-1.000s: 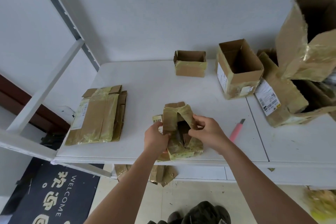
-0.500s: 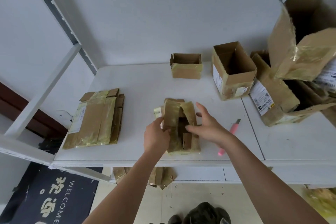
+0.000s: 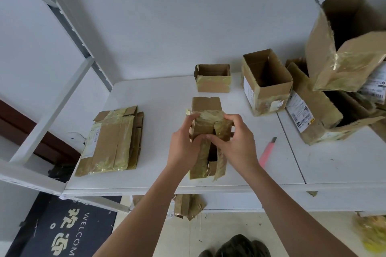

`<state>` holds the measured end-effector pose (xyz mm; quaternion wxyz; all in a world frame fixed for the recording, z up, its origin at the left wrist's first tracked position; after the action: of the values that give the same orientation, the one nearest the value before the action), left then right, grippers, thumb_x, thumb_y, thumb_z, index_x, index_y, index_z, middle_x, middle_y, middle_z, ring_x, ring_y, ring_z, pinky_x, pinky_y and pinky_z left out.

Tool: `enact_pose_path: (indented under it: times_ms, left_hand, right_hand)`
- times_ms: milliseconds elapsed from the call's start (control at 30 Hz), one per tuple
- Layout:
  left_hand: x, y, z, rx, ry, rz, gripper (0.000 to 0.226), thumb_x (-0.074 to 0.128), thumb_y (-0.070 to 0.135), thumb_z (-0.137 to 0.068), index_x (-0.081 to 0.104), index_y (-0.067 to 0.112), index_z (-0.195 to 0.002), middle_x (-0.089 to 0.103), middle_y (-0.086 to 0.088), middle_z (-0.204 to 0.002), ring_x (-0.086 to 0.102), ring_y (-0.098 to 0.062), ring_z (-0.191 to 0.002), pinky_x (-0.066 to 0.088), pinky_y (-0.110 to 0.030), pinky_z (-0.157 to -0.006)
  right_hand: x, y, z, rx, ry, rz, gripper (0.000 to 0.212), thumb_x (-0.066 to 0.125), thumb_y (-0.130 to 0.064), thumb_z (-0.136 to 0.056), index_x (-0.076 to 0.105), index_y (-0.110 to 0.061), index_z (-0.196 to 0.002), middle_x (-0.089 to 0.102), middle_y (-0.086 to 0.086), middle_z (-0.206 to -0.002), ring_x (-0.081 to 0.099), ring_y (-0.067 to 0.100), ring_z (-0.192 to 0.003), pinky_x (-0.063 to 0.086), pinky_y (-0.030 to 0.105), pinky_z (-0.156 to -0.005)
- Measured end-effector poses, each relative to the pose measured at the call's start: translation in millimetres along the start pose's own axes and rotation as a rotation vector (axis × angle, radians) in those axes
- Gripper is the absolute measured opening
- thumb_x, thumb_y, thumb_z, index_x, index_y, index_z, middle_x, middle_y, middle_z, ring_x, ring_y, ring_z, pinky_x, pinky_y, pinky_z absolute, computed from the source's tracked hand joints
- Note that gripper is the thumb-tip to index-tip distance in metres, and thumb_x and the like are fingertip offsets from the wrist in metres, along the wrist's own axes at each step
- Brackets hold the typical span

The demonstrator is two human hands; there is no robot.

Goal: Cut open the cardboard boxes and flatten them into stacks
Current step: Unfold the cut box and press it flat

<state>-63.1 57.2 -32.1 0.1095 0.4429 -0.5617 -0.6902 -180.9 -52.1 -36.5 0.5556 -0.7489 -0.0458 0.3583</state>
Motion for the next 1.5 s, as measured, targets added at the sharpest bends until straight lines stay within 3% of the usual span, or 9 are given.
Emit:
enact_pose_path:
  times_ms: [300, 433, 500, 600, 733, 800, 900, 1267, 1500]
  left_hand:
    - [-4.5, -5.4, -1.3, -0.005, -0.012, 0.062, 0.05, 0.059, -0.005, -0.091, 0.049, 0.038, -0.114, 0.069, 0.007, -0.092, 0.066, -0.009, -0.082, 0.05, -0.013, -0.063]
    - [-7.7, -12.5, -8.0, -0.029, -0.046, 0.089, 0.055, 0.059, -0.003, -0.091, 0.05, 0.043, -0.119, 0.07, -0.003, -0.1, 0.067, -0.021, -0.091, 0.057, -0.027, -0.072]
    - [-6.0, -11.7, -9.2, -0.039, -0.038, 0.088, 0.062, 0.062, 0.002, -0.092, 0.042, 0.043, -0.133, 0.066, 0.0, -0.116, 0.066, -0.016, -0.099, 0.056, -0.026, -0.08]
    - [-2.3, -7.9, -6.9, -0.015, 0.03, -0.114, 0.067, 0.07, 0.017, -0.089, 0.034, 0.037, -0.142, 0.049, 0.003, -0.129, 0.058, -0.012, -0.099, 0.052, -0.032, -0.084]
    - [11.3, -14.5, 3.0, -0.055, -0.123, -0.542, 0.055, 0.074, 0.042, -0.083, 0.051, 0.029, -0.131, 0.037, 0.001, -0.131, 0.055, -0.019, -0.107, 0.055, -0.039, -0.084]
    - [8.6, -20.0, 3.9, -0.075, -0.134, -0.651, 0.055, 0.074, 0.046, -0.082, 0.055, 0.026, -0.129, 0.037, 0.001, -0.126, 0.048, -0.02, -0.113, 0.05, -0.034, -0.087]
    - [5.7, -20.1, 2.8, -0.041, -0.144, -0.73, 0.054, 0.073, 0.047, -0.083, 0.057, 0.023, -0.128, 0.04, 0.002, -0.119, 0.045, -0.019, -0.111, 0.044, -0.03, -0.086]
    - [23.0, -7.2, -0.6, 0.122, -0.196, -1.049, 0.044, 0.062, 0.036, -0.093, 0.047, 0.018, -0.131, 0.05, -0.002, -0.118, 0.055, -0.021, -0.106, 0.044, -0.03, -0.081]
    - [2.3, -21.9, -8.5, -0.029, -0.242, -0.705, 0.019, 0.047, 0.02, -0.096, 0.066, 0.016, -0.099, 0.063, -0.002, -0.085, 0.061, -0.02, -0.078, 0.049, -0.03, -0.067]
  right_hand:
    - [-16.0, 5.0, -3.5, 0.072, -0.206, -0.224, 0.047, 0.072, -0.006, -0.08, 0.064, -0.026, -0.122, 0.068, -0.014, -0.11, 0.06, -0.005, -0.107, 0.051, 0.021, -0.088]
    - [-26.1, 16.9, 4.7, 0.089, -0.283, -0.345, 0.05, 0.053, 0.005, -0.093, 0.065, -0.036, -0.12, 0.062, -0.025, -0.078, 0.045, 0.009, -0.059, 0.038, 0.016, -0.06]
    - [-27.9, 28.8, 5.1, 0.156, -0.249, -0.463, 0.05, 0.053, 0.006, -0.095, 0.066, -0.038, -0.117, 0.071, -0.016, -0.098, 0.054, 0.028, -0.072, 0.048, 0.028, -0.071]
    - [-18.3, 58.2, 11.1, 0.379, -0.092, -0.597, 0.044, 0.054, 0.004, -0.095, 0.066, -0.036, -0.108, 0.068, 0.003, -0.112, 0.066, 0.02, -0.095, 0.057, 0.036, -0.08]
    - [-6.8, 82.6, 25.8, 0.394, -0.059, -0.332, 0.033, 0.06, -0.003, -0.094, 0.062, -0.029, -0.114, 0.062, -0.005, -0.111, 0.062, 0.018, -0.11, 0.054, 0.033, -0.093]
    - [-10.8, 82.1, 26.9, 0.274, -0.022, -0.036, 0.034, 0.066, -0.003, -0.09, 0.062, -0.015, -0.121, 0.055, -0.001, -0.119, 0.057, 0.018, -0.115, 0.044, 0.018, -0.093]
    - [-9.4, 63.2, 21.4, 0.005, -0.019, 0.278, 0.046, 0.069, -0.001, -0.086, 0.061, -0.011, -0.129, 0.05, 0.006, -0.134, 0.049, 0.021, -0.124, 0.043, 0.025, -0.099]
    - [7.3, 55.1, 11.8, -0.056, -0.108, 0.275, 0.049, 0.072, -0.012, -0.087, 0.058, -0.012, -0.135, 0.06, 0.003, -0.132, 0.058, 0.02, -0.121, 0.046, 0.039, -0.107]
    - [8.6, 57.7, 13.5, -0.046, -0.103, 0.231, 0.049, 0.071, -0.013, -0.088, 0.056, -0.013, -0.135, 0.06, 0.002, -0.13, 0.058, 0.018, -0.118, 0.047, 0.032, -0.105]
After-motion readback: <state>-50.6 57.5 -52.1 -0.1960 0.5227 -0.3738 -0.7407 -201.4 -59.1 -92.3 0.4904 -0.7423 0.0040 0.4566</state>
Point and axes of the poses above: each hand's wrist, its own z-axis away from the middle knuckle, its own x-axis out of the palm, y = z × x, the point moved 6 cm from there along -z, towards the middle knuckle
